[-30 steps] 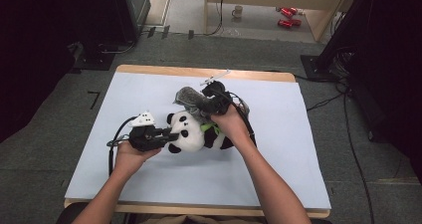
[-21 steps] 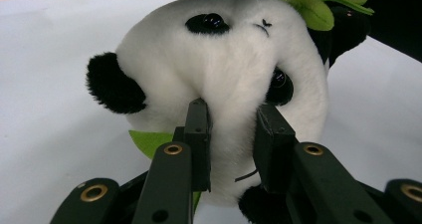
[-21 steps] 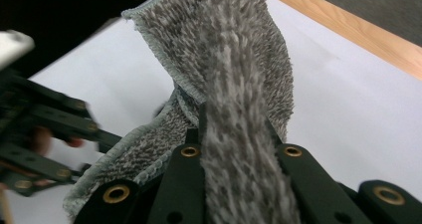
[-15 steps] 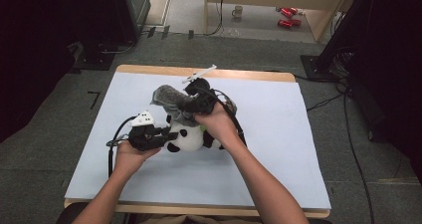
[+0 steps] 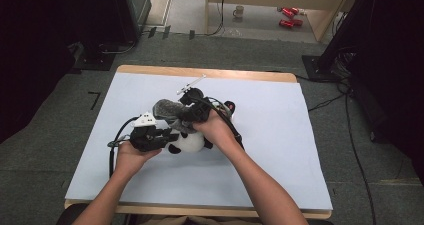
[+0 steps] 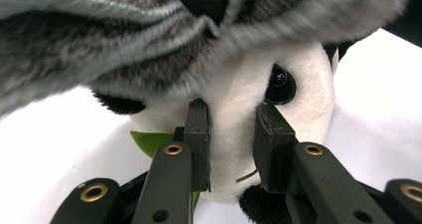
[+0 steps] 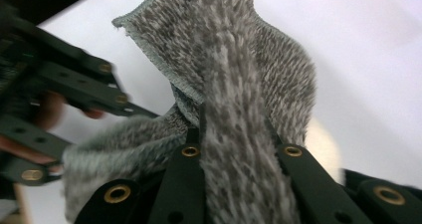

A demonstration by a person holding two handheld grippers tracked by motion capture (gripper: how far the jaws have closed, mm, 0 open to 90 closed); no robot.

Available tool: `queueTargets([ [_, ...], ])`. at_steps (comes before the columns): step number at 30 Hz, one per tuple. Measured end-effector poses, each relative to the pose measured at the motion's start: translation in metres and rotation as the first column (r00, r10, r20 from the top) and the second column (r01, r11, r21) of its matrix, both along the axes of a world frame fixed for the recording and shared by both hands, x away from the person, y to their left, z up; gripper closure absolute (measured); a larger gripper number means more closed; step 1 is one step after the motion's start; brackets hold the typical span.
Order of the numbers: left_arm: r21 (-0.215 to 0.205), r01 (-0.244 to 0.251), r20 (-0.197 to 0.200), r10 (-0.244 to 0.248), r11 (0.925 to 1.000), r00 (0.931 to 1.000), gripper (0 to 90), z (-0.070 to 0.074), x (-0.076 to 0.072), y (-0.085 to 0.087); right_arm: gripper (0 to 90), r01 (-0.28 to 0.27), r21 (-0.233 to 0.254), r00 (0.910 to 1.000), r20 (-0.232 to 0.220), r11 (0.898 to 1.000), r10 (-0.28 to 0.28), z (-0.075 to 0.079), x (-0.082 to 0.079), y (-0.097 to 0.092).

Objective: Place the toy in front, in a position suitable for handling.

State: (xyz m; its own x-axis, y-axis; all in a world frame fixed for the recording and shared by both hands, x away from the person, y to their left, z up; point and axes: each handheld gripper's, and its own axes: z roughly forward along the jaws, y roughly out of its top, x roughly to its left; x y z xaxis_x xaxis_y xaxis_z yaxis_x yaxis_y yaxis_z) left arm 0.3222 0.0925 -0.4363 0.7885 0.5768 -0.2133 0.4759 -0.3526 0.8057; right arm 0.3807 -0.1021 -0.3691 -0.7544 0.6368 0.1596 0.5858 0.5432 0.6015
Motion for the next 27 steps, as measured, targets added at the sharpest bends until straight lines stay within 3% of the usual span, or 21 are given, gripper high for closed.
queueTargets([
  [9, 0.010, 0.000, -0.010, 0.000, 0.9999, 1.0000, 71.9, -0.001, 0.000, 0.000, 82.8, 0.080, -0.054, 0.9968, 0.012, 0.995, -0.080, -0.008, 0.017, -0.020],
  [13, -0.005, -0.001, -0.005, 0.001, 1.0000, 1.0000, 71.9, -0.001, 0.000, 0.001, 82.8, 0.112, -0.059, 0.9937, 0.000, 0.992, -0.112, -0.011, 0.025, -0.032],
  [20, -0.038, -0.003, -0.011, 0.002, 0.9993, 0.9999, 72.5, 0.000, 0.001, 0.002, 82.8, 0.166, -0.067, 0.9854, 0.051, 0.984, -0.162, -0.004, 0.030, -0.045],
  [24, -0.044, -0.005, -0.017, 0.004, 0.9990, 0.9998, 73.3, 0.000, 0.002, 0.003, 82.8, 0.201, -0.035, 0.9771, 0.078, 0.979, -0.198, 0.005, 0.028, -0.051],
  [27, -0.048, -0.008, -0.024, 0.007, 0.9988, 0.9997, 73.9, 0.000, 0.003, 0.004, 82.8, 0.199, 0.021, 0.9768, 0.077, 0.980, -0.200, 0.016, 0.021, -0.055],
])
